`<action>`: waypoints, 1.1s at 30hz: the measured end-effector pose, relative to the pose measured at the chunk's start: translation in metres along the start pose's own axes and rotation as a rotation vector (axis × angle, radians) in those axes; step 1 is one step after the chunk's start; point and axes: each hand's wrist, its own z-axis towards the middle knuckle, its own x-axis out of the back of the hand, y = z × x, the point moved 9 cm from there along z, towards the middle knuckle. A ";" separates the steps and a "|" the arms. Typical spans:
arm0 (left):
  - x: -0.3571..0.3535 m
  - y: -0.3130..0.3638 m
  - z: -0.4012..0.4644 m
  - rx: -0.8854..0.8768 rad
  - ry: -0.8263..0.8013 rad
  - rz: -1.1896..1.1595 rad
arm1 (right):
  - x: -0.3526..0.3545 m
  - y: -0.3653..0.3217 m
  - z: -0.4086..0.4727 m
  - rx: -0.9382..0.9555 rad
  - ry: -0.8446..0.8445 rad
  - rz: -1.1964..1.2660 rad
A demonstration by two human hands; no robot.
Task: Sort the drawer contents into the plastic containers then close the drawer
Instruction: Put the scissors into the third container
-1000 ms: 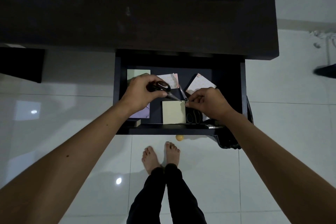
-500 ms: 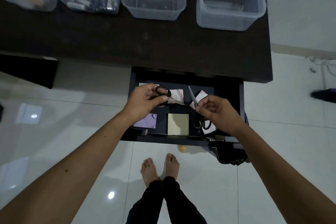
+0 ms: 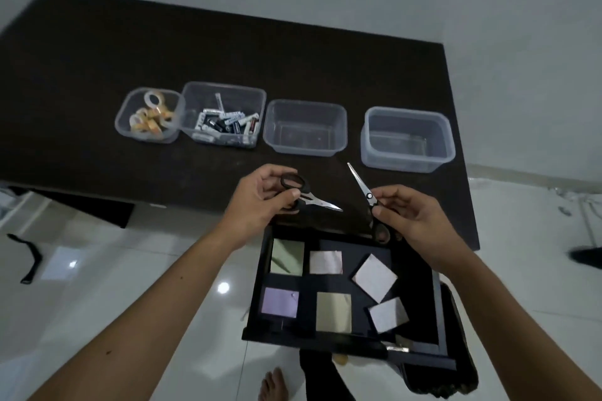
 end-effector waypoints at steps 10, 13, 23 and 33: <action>0.025 0.043 0.100 -0.049 0.170 -0.064 | 0.004 -0.068 0.134 0.075 -0.022 -0.157; 0.032 0.044 0.116 -0.050 0.220 -0.025 | -0.008 -0.075 0.163 0.098 -0.068 -0.173; 0.044 0.053 0.101 -0.177 0.268 0.287 | -0.025 -0.058 0.192 0.089 -0.161 -0.260; 0.048 0.062 0.090 -0.263 0.304 0.280 | -0.046 -0.058 0.220 0.064 -0.226 -0.370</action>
